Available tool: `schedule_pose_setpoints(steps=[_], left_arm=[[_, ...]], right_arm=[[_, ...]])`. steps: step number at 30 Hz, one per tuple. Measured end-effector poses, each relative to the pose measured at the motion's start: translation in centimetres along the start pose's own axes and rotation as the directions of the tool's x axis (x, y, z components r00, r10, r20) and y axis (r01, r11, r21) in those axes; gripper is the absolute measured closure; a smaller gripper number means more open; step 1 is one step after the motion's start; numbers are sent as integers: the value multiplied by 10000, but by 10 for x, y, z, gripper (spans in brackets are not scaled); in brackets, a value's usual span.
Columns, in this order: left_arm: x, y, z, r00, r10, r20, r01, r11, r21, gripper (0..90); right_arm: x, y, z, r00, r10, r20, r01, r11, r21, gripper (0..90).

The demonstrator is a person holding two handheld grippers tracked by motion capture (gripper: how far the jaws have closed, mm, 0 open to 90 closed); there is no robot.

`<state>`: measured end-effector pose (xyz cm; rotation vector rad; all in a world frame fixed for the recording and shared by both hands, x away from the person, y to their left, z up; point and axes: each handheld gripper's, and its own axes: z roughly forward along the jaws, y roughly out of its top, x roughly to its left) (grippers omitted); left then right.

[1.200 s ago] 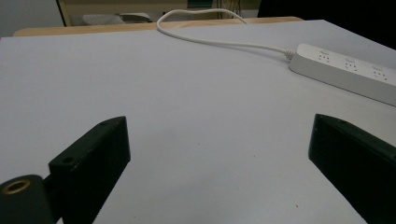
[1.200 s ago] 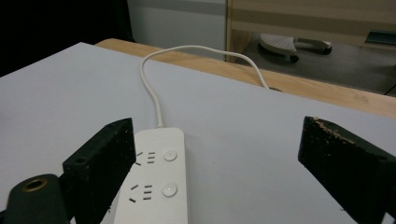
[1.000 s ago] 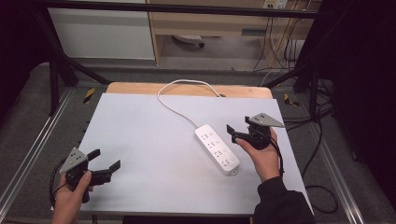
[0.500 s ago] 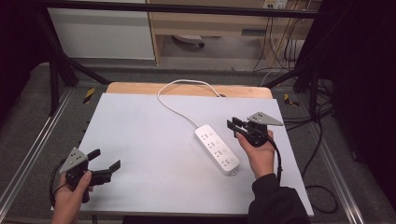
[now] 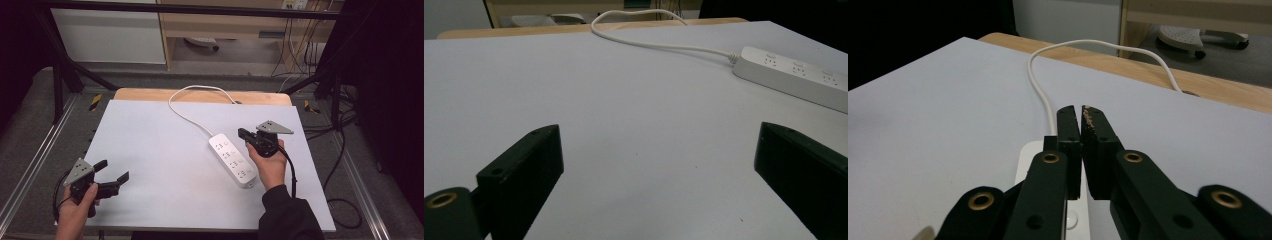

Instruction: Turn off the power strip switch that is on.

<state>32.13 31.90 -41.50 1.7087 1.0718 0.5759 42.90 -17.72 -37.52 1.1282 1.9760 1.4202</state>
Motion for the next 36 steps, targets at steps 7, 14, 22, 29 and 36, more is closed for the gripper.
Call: schedule_pose_setpoints(steps=[7,14,22,29,36], left_arm=[[0,0,0,10000,9,2,-9,10000,13,53],[0,0,0,10000,19,6,-19,10000,38,53],[0,0,0,10000,29,0,-29,10000,38,52],[0,0,0,10000,19,-32,-19,10000,20,53],[0,0,0,10000,41,-21,-41,10000,39,53]], right_arm=[[3,-5,9,10000,33,-29,-32,9993,381,900],[7,-15,22,9999,-54,98,45,9959,905,900],[7,-26,31,9998,36,170,-59,9906,1363,900],[4,-36,33,9986,445,302,-484,9885,1433,900],[2,-44,30,9981,517,320,-557,9886,1397,900]])
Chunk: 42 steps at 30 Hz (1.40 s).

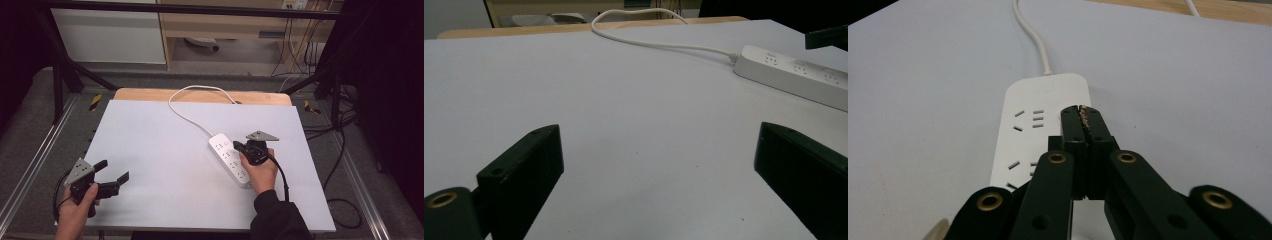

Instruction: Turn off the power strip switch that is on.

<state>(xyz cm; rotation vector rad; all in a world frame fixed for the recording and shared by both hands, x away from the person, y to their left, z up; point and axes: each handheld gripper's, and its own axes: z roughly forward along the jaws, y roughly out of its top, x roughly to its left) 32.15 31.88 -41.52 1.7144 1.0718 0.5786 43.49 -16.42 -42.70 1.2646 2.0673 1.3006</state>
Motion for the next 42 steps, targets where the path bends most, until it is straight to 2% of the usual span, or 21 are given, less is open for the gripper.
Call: schedule_pose_setpoints(steps=[8,23,42], left_arm=[[0,0,0,10000,17,1,-17,10000,18,53],[0,0,0,10000,52,34,-52,10000,16,53],[0,0,0,10000,46,62,-46,10000,5,54]], right_arm=[[0,-6,-1,9999,21,100,-22,10000,42,900],[4,-8,4,9994,-226,256,218,9993,288,900],[4,-9,7,9994,-184,293,173,9991,380,900]])
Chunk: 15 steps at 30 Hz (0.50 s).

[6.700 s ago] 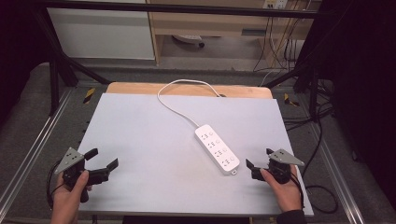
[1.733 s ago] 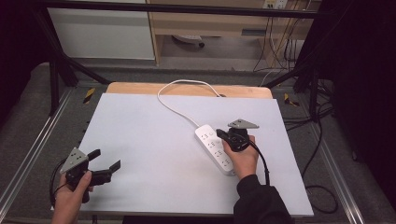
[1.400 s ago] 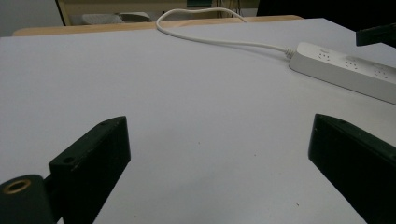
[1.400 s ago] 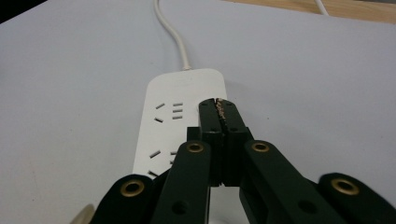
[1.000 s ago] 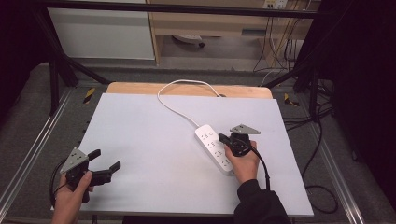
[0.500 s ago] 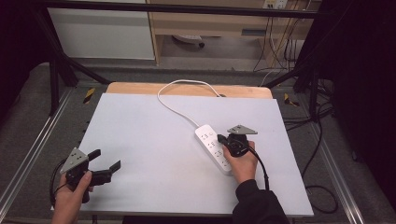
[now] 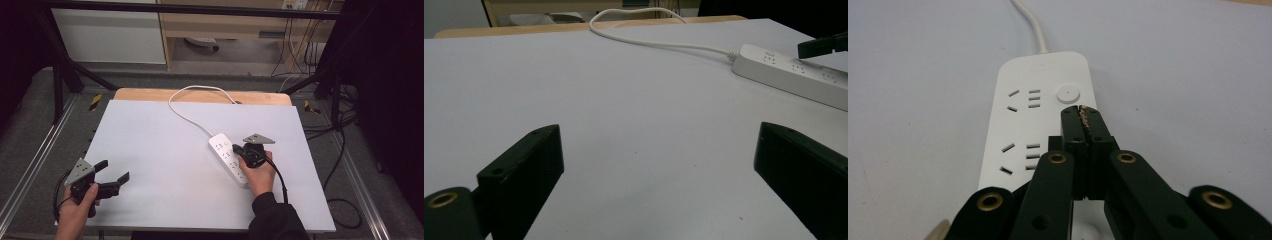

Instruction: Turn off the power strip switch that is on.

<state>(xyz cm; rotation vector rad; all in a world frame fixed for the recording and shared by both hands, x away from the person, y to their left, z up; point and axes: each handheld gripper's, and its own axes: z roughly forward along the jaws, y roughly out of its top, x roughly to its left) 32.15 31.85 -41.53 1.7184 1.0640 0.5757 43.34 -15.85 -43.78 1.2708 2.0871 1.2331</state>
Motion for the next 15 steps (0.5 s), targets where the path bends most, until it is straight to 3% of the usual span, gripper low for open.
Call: schedule_pose_setpoints(steps=[15], left_arm=[[0,0,0,10000,-13,2,13,10000,9,55]], right_arm=[[2,-1,2,9999,-131,102,130,9998,128,900]])
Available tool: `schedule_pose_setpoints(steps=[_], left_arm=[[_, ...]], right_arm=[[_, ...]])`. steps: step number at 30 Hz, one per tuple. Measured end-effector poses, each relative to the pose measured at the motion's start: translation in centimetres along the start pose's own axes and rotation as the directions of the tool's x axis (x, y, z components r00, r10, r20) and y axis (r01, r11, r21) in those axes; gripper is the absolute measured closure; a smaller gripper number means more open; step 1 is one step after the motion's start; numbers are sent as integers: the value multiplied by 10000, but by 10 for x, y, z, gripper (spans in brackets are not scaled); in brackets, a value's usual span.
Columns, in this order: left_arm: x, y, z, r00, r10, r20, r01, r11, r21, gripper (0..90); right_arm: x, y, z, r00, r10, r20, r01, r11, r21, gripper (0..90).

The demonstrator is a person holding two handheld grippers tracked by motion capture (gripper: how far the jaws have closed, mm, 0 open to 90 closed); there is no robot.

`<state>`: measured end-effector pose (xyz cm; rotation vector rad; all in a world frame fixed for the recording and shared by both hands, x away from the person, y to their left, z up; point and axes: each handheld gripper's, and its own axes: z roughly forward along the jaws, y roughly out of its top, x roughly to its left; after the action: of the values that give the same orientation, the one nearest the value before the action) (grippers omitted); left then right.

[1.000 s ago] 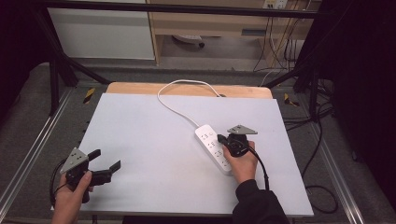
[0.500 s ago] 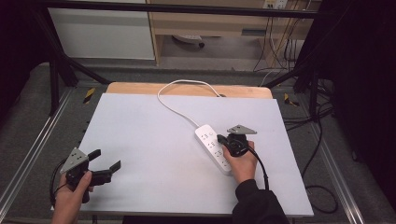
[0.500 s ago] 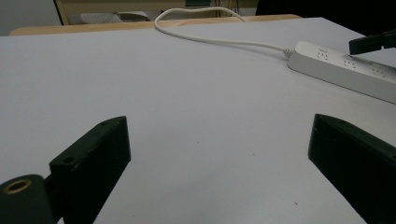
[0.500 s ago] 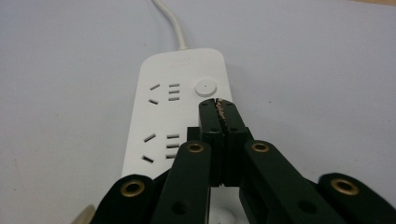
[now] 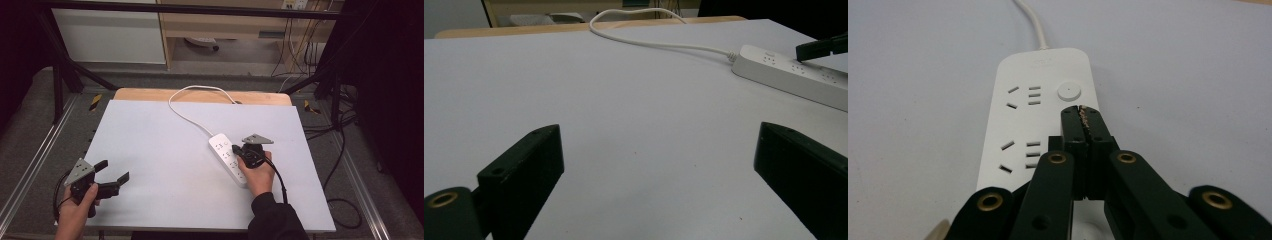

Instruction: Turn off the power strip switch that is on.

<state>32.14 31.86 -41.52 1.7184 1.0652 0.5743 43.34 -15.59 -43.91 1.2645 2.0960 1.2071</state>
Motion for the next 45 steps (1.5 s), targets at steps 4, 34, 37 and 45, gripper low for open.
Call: schedule_pose_setpoints(steps=[4,34,37,45], left_arm=[[0,0,0,10000,14,-1,-14,10000,-13,55],[-1,0,0,10000,-39,38,39,10000,-22,55],[-2,0,0,10000,-17,38,17,10000,-13,55],[-1,0,0,10000,-34,43,34,10000,-9,55]], right_arm=[[1,0,0,10000,-4,59,4,10000,-10,900],[5,3,5,9983,-331,481,315,9989,333,900],[6,3,5,9979,-385,514,369,9988,332,900],[7,3,5,9970,-507,581,485,9981,371,900]])
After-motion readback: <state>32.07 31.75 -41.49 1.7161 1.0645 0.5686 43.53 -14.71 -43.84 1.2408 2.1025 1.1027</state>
